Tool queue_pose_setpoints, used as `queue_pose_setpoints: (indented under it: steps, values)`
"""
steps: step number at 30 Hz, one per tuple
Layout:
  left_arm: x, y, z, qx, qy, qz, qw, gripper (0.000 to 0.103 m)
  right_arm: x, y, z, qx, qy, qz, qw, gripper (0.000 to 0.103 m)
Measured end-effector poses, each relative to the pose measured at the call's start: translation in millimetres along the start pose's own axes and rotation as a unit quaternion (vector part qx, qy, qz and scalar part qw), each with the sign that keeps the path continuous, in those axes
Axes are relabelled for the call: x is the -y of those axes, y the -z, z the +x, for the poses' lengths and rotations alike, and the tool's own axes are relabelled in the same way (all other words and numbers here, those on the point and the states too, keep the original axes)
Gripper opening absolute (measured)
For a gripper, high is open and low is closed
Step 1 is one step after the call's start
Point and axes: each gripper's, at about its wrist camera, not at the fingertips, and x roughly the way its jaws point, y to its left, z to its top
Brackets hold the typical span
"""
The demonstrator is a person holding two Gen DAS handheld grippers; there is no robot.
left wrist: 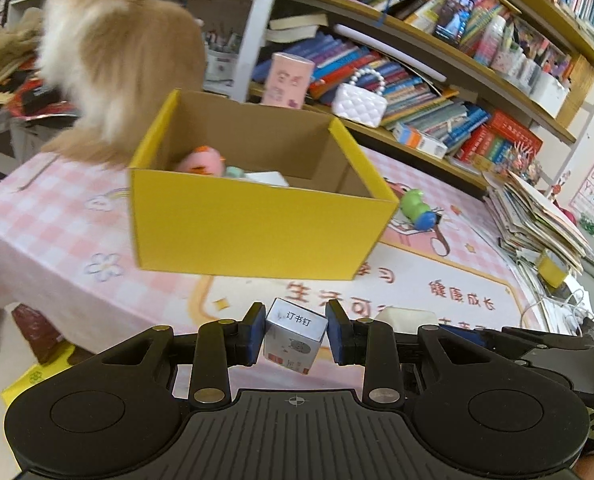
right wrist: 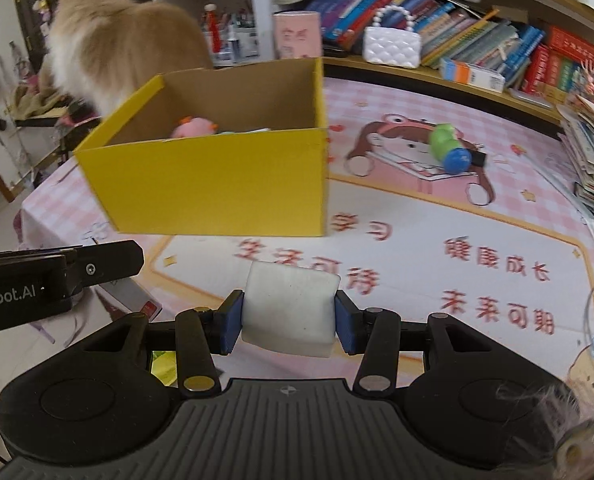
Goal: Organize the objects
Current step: 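Carry the sponge with the right tool while the left tool carries the white box into the yellow box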
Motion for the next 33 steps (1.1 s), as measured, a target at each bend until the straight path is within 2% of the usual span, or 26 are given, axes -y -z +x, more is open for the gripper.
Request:
queue_pose_setpoints:
  steps: [13,21,27,33]
  values:
    - [-45.1,11.0,-44.6,0.03,-0.007,-0.001,0.9995,0.031,-60.6,12.8,-14.9,0.016,-0.01,-0.015,1.0,0.044]
    - [-51.2,0.6,-55.2,0.058,-0.004,-0.001,0.9983,0.031,-69.9,3.3,-21.4,0.036,-0.001,-0.028,0.999,0.044]
    - [-48.3,-23.9,-53.2,0.088,-0.002,0.002,0.9961,0.031,-63.2,-19.7,-25.0,0.083,0.008,-0.029,0.996,0.044]
    - [-43.9,-61.6,-38.4,0.12,-0.009,0.007,0.9927,0.031,-53.1,-73.2,-17.7,0.142,0.01,-0.025,0.99,0.044]
